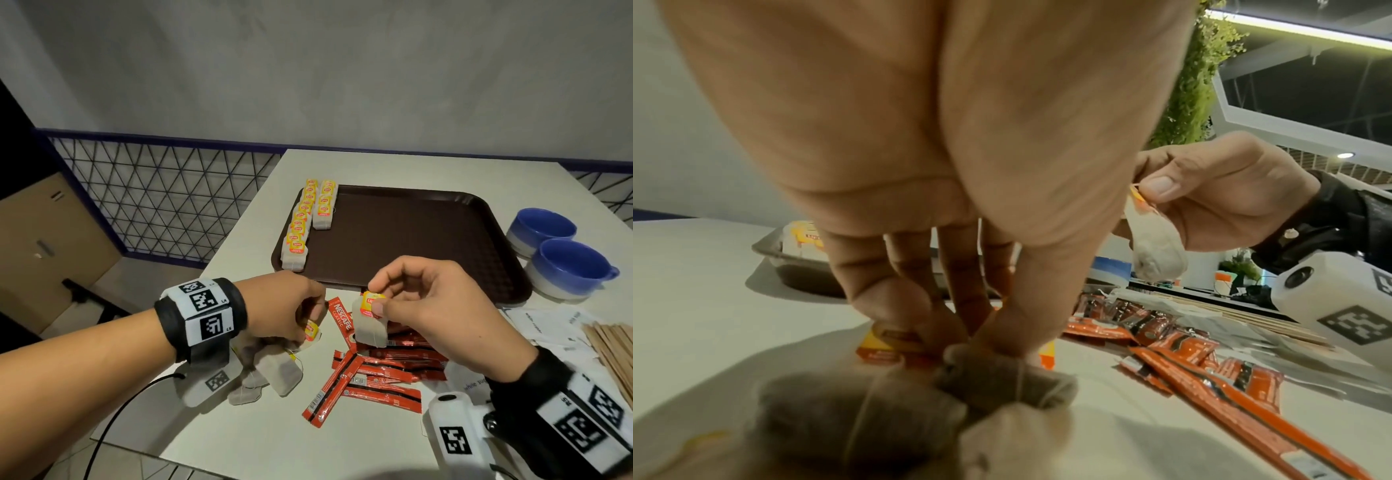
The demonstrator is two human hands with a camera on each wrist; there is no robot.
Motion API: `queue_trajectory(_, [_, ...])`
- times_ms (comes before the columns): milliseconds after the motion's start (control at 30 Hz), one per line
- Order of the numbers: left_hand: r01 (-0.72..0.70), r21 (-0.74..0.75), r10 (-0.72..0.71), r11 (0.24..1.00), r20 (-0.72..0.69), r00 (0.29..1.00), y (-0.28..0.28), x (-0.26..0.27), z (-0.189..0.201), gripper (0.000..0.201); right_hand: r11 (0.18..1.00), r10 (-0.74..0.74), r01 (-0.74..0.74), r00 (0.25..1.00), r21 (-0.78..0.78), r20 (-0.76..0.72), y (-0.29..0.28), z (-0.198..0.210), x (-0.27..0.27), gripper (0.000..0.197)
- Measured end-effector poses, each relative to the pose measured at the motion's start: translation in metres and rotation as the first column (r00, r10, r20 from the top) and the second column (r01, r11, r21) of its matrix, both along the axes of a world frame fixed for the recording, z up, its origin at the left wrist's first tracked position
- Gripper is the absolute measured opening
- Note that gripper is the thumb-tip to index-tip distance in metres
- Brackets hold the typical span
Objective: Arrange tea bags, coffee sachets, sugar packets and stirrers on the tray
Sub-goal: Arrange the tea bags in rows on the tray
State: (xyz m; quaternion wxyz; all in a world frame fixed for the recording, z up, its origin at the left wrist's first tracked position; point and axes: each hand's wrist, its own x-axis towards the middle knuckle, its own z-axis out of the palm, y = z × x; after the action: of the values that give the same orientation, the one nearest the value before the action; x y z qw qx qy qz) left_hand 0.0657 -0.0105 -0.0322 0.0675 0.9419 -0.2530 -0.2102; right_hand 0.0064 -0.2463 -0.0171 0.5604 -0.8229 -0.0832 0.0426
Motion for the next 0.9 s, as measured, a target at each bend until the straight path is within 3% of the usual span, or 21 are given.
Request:
queue_trajectory(100, [-0.018,-0.055,0.019,0.998,0.017,1.000,0.004,-0.001,0.000,0.037,1.000,-0.001,0.001,1.000,-0.013,-0.003,-0.001,-0.002,-0.001,0.016])
queue_trajectory(233, [-0.111,-0.313,0.111,0.943,-0.018,0.994,0.018,-0.004,0.005,0.035,0.999,-0.008,0.009,1.000,0.037,-0.005,-0.004,-0.003,-0.003,0.016])
queue_trajectory(433, [-0.222,-0.709,0.201,0.669,-0.114,0.973,0.029,-0.022,0.020,0.038,0.989,-0.019,0.009,0.998,0.149,0.061,-0.003,0.001,-0.002,0.018])
queue_trajectory(533, [-0.200,-0.790,0.244,0.580,-0.066,0.968,0.026,-0.032,0.027,0.037,0.979,0.013,-0.033,0.995,0.203,0.099,0.000,0.006,-0.003,0.019])
queue_trajectory(667, [-0.202,-0.859,0.291,0.470,-0.065,0.954,0.018,-0.044,0.026,0.023,0.945,0.076,-0.121,0.985,0.303,0.156,0.010,0.015,-0.007,0.021])
queue_trajectory(800, [-0.175,-0.886,0.302,0.429,-0.042,0.952,0.008,-0.058,0.022,0.011,0.923,0.145,-0.197,0.973,0.329,0.178,0.018,0.016,-0.011,0.020])
queue_trajectory(900, [-0.155,-0.904,0.312,0.398,-0.025,0.950,0.000,-0.067,0.023,0.011,0.943,0.106,-0.160,0.975,0.292,0.194,0.019,0.015,-0.011,0.015])
